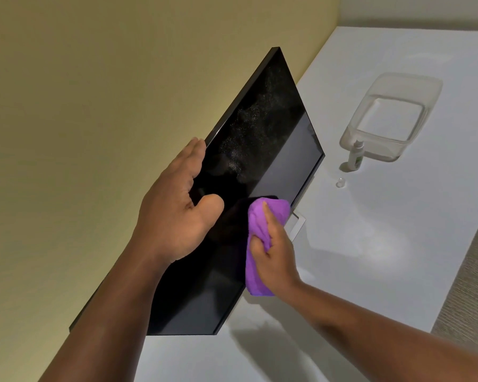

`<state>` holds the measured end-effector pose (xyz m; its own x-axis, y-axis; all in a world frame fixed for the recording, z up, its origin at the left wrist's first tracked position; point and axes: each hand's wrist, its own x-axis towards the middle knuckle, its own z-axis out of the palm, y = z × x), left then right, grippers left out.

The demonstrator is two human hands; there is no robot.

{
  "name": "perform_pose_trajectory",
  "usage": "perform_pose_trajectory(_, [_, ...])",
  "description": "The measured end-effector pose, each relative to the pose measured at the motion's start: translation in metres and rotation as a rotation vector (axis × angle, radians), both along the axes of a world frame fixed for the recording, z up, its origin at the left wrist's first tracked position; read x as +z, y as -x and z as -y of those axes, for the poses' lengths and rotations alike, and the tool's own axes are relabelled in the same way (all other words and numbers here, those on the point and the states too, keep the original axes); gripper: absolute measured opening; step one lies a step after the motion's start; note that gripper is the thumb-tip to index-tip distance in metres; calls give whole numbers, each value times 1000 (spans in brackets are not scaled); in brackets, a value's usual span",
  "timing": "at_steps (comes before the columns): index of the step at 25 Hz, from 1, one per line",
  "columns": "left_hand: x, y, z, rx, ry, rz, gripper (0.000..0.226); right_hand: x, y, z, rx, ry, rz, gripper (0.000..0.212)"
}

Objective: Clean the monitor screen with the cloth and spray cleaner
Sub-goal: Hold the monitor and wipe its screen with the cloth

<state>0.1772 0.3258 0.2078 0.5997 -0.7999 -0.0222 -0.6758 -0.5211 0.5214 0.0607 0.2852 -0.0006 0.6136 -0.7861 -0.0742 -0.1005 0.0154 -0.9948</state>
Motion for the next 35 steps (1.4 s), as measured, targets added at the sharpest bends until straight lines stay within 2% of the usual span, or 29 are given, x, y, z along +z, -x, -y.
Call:
perform_pose_trajectory(3, [-1, 0, 0, 5, 13, -37, 101, -10, -10, 41, -176, -197, -196, 64])
perform_pose_trajectory(4, [-1, 0, -1, 2, 14, -38, 100, -6, -17, 52, -225, -239, -201, 64])
perform_pose_trajectory(6, [-2, -1, 0, -4, 14, -34, 100, 10, -27, 51, -254, -173, -103, 65])
perform_pose_trajectory(8, [-2, -1, 0, 1, 11, -28, 100, 8, -23, 23, -168, -68, 2, 62])
perform_pose_trajectory(11, [-1, -1, -1, 2, 10, -26, 100, -12, 2, 3, -53, -5, -68, 40])
perform_pose_trajectory(13, [-2, 0, -1, -1, 14, -37, 100, -21, -4, 36, -149, -83, -170, 32])
perform_pose_trajectory(15, [-4, -1, -2, -3, 31, -49, 99, -16, -18, 80, -270, -184, -248, 33])
perform_pose_trajectory(17, [-4, -2, -1, 4, 44, -57, 99, -9, -27, 101, -315, -196, -240, 36])
perform_pose_trajectory(21, [-5, 0, 0, 27, 66, -98, 99, -17, -4, 41, -117, -111, -138, 4])
perform_pose_trajectory(22, [-5, 1, 0, 26, 67, -100, 99, -21, 2, 35, -81, -123, -150, 5])
perform_pose_trajectory(23, [-5, 1, 0, 27, 69, -105, 99, -26, 3, 41, -92, -141, -180, 18])
perform_pose_trajectory(25, [-5, 0, -1, 38, 76, -122, 97, -27, -7, 81, -193, -186, -266, 40])
perform_pose_trajectory(27, [-6, 0, -1, 46, 84, -135, 95, -20, -21, 136, -316, -238, -304, 49])
perform_pose_trajectory(29, [-7, 1, -1, 50, 86, -111, 92, -16, -28, 182, -404, -257, -260, 45])
perform_pose_trajectory(31, [-7, 2, 0, 64, 87, -80, 91, -15, -29, 192, -423, -259, -240, 40])
perform_pose_trajectory(33, [-7, 4, 1, 71, 85, -57, 92, -26, -24, 167, -377, -233, -270, 33])
perform_pose_trajectory(35, [-7, 5, 1, 86, 82, -43, 94, -38, -16, 131, -304, -183, -282, 16])
